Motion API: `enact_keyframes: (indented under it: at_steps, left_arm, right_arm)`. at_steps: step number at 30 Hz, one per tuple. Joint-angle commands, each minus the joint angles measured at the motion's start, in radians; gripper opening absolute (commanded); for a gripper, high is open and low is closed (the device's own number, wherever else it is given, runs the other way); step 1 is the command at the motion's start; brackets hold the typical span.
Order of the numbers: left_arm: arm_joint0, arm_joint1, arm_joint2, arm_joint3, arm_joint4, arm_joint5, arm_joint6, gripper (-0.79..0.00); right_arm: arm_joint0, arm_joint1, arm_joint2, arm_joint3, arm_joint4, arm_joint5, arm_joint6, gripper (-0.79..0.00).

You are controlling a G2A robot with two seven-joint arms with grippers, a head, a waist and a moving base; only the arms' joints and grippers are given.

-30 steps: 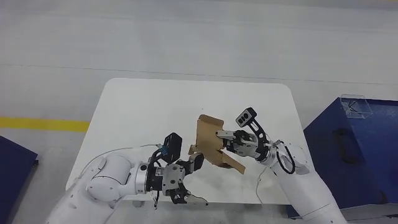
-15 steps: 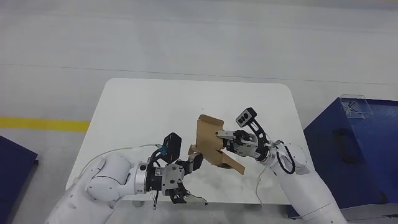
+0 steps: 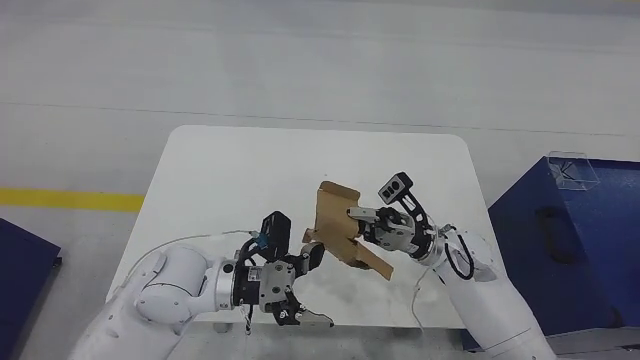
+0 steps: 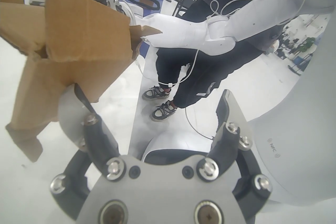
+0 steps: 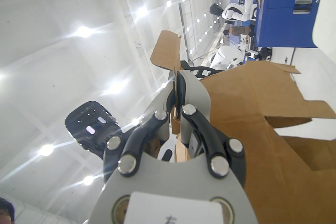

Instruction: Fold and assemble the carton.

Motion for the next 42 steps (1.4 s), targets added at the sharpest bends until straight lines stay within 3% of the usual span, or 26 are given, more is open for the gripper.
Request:
enact_keyframes:
  at_steps: [1,7,11,19,21,24,26,28,38,40,42]
  left_arm:
    - [0.023,0.007,-0.053,-0.034,0.042,-0.047,0.037,0.0]
    - [0.11,0.018,-0.207,-0.131,0.246,-0.157,0.19,0.0]
    - [0.129,0.011,-0.312,-0.241,0.544,-0.138,0.318,0.0]
    - [0.129,0.011,-0.312,-0.241,0.544,-0.138,0.318,0.0]
    - [0.129,0.011,-0.312,-0.241,0.544,-0.138,0.318,0.0]
    - [0.129,0.011,-0.312,-0.241,0.544,-0.138,0.318,0.0]
    - [0.129,0.011,-0.312,-0.241,0.544,-0.138,0.318,0.0]
    - [0.129,0.011,-0.312,-0.241,0.544,-0.138,0.318,0.0]
    - [0.127,0.011,-0.313,-0.244,0.551,-0.134,0.316,0.0]
    - [0.119,0.015,-0.309,-0.291,0.714,-0.133,0.221,0.0]
    - [0.121,0.015,-0.272,-0.341,0.855,-0.11,0.173,0.0]
  right_arm:
    - [0.008,-0.005,0.01,0.011,0.107,0.047,-0.024,-0.785]
    - [0.069,-0.023,0.013,0.128,0.312,0.194,-0.041,-0.785]
    - [0.102,-0.037,0.001,0.204,0.42,0.285,-0.086,-0.785]
    - [0.102,-0.037,0.001,0.204,0.42,0.285,-0.086,-0.785]
    - [0.103,-0.033,-0.005,0.187,0.289,0.213,-0.126,-0.785]
    - [0.115,-0.023,-0.017,0.191,-0.097,-0.082,-0.162,-0.785]
    - [0.113,-0.024,-0.025,0.196,-0.147,-0.102,-0.176,-0.785]
    - [0.111,-0.025,-0.024,0.197,-0.126,-0.036,-0.194,-0.785]
    - [0.098,-0.028,-0.01,0.187,-0.104,-0.012,-0.223,-0.785]
    - [0.09,-0.028,-0.013,0.17,-0.104,0.026,-0.232,-0.785]
    - [0.087,-0.01,-0.016,0.175,-0.485,-0.212,-0.248,-0.785]
